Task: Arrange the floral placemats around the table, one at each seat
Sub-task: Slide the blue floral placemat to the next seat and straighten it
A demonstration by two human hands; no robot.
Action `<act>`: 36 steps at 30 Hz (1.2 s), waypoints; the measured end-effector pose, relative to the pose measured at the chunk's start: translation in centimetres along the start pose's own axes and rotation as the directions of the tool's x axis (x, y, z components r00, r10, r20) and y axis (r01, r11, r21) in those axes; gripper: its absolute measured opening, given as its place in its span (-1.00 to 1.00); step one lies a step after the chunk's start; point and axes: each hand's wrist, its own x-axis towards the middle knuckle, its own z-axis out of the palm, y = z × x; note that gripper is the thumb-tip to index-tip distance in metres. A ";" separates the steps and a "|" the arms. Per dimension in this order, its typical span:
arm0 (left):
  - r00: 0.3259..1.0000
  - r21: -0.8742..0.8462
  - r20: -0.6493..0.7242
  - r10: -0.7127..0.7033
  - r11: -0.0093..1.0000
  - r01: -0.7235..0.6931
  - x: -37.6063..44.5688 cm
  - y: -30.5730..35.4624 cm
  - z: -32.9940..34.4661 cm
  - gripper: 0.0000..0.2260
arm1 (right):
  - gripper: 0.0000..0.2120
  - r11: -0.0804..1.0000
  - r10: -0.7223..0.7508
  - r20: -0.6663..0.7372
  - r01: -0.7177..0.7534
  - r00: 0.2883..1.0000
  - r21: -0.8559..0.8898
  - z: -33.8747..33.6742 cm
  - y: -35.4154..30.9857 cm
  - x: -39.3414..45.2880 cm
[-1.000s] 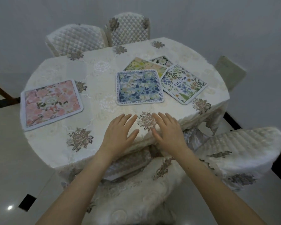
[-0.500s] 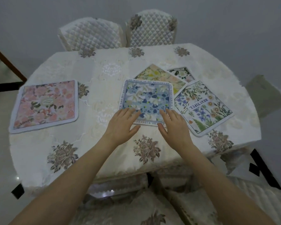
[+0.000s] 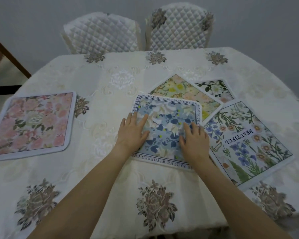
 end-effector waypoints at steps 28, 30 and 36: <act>0.982 -0.135 0.029 -0.186 0.973 0.188 -4.8 -3.3 2.3 -0.44 | -0.41 0.989 -0.018 -0.008 0.017 1.000 -0.144 3.7 -5.4 -3.4; 0.979 -0.140 0.026 -0.201 0.969 0.202 -6.5 -4.1 2.3 -0.44 | -0.41 0.987 -0.042 -0.003 0.042 0.999 -0.155 4.0 -6.3 -4.6; 0.972 -0.165 0.026 -0.234 0.958 0.235 -11.8 -6.4 2.0 -0.45 | -0.42 0.970 -0.110 0.021 0.112 0.994 -0.214 4.1 -9.3 -8.0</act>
